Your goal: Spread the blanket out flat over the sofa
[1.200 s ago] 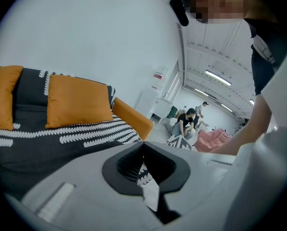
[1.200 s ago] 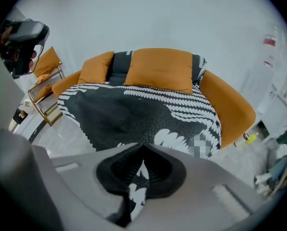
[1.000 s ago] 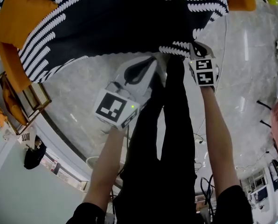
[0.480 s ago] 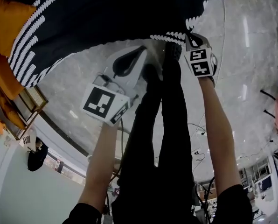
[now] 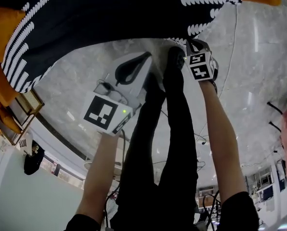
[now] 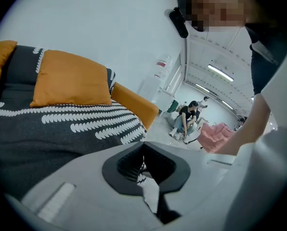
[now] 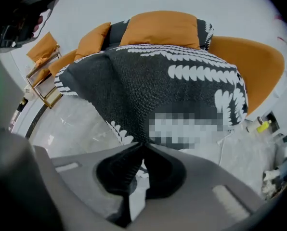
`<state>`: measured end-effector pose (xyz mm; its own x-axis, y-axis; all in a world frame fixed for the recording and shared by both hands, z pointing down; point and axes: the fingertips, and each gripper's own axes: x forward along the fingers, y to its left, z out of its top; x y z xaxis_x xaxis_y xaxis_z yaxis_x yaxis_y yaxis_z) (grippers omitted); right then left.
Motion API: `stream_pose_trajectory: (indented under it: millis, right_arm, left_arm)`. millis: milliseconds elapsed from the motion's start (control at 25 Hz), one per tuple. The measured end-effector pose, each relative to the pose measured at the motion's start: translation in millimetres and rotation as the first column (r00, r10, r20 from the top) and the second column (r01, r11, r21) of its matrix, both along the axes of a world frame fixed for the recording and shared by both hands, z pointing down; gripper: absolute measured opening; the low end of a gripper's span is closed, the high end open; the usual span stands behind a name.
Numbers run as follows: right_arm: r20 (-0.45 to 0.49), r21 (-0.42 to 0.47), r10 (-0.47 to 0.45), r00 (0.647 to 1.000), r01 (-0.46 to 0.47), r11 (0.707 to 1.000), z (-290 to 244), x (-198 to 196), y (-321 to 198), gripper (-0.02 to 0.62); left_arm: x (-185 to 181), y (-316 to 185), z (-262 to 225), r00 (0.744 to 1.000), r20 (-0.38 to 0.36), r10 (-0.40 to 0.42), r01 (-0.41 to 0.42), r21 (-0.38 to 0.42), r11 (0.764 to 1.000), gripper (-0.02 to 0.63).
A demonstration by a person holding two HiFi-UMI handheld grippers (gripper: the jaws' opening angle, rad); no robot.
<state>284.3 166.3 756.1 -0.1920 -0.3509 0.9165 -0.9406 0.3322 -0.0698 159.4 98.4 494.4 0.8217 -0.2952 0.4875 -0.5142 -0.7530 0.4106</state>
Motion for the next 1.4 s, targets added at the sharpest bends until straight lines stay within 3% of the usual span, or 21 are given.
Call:
stream_pose_trajectory:
  millis: [200, 480, 600, 720, 1160, 1400]
  right_arm:
    - [0.014, -0.025, -0.021, 1.000, 0.022, 0.999, 62, 15, -16, 0.014]
    - [-0.013, -0.059, -0.067, 0.998, 0.066, 0.996, 77, 9, -26, 0.023]
    - [-0.045, -0.054, -0.014, 0.999, 0.012, 0.998, 83, 23, -25, 0.015]
    - [-0.028, -0.020, 0.044, 0.999, -0.045, 0.999, 74, 30, -29, 0.011]
    - [-0.047, 0.022, 0.046, 0.998, -0.045, 0.999, 17, 58, -61, 0.011]
    - [-0.131, 0.069, 0.079, 0.988, -0.070, 0.995, -8, 100, -81, 0.025]
  left_arm:
    - [21, -13, 47, 1.000, 0.013, 0.009, -0.009, -0.002, 1.000, 0.012]
    - [18, -15, 48, 1.000, 0.002, 0.009, -0.009, 0.015, 1.000, 0.011]
    - [18, -16, 51, 1.000, 0.004, 0.009, -0.009, 0.012, 1.000, 0.011]
    - [19, -18, 53, 1.000, 0.007, 0.013, -0.013, 0.005, 1.000, 0.011]
    - [38, -26, 18, 1.000, -0.008, -0.002, 0.002, 0.004, 1.000, 0.012]
    - [47, -31, -1, 1.000, -0.023, -0.014, 0.015, 0.006, 1.000, 0.011]
